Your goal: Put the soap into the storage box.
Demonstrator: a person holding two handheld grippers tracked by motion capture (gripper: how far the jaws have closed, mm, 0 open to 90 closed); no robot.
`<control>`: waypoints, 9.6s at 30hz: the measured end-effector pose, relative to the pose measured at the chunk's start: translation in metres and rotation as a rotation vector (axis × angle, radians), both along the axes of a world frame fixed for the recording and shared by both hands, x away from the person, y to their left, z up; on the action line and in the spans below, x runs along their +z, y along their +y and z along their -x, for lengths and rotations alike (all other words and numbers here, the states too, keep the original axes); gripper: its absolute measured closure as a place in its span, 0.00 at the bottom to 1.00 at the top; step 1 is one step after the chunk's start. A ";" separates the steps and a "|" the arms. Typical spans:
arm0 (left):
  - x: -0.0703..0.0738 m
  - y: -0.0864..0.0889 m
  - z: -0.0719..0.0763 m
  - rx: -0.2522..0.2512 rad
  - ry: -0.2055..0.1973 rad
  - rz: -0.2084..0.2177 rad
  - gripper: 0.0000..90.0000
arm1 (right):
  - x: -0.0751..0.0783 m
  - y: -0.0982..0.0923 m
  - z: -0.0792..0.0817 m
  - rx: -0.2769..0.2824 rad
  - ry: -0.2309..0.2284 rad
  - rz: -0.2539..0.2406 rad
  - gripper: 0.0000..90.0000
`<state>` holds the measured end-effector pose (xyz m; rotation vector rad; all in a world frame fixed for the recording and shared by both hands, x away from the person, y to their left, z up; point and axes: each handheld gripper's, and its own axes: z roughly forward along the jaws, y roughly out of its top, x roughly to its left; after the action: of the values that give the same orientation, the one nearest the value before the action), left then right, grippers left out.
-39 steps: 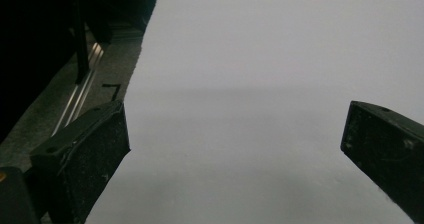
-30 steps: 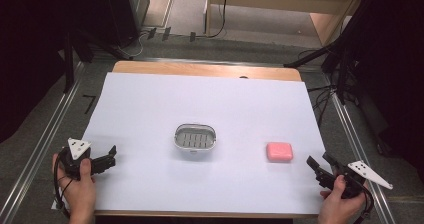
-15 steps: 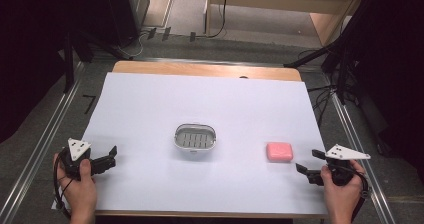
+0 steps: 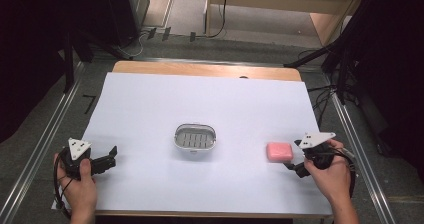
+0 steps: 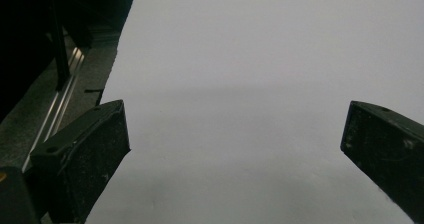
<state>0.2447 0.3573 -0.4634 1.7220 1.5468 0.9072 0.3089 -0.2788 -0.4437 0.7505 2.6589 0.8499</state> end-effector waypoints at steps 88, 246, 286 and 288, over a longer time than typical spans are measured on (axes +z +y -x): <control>0.000 -0.001 -0.001 -0.022 0.008 -0.001 0.00 | 0.025 0.110 -0.045 0.297 0.118 0.178 0.43; -0.001 -0.002 -0.002 -0.054 0.023 0.009 0.00 | 0.053 0.217 -0.065 0.271 0.077 0.069 0.03; -0.001 -0.003 -0.001 -0.054 0.018 -0.002 0.00 | 0.015 0.114 -0.040 0.104 0.102 0.049 0.00; -0.001 -0.003 -0.001 -0.053 0.016 -0.003 0.00 | 0.012 0.109 -0.037 0.094 0.104 0.045 0.00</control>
<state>0.2461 0.3541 -0.4641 1.7682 1.5038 0.8716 0.3462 -0.1703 -0.4313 0.6809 2.8146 0.7921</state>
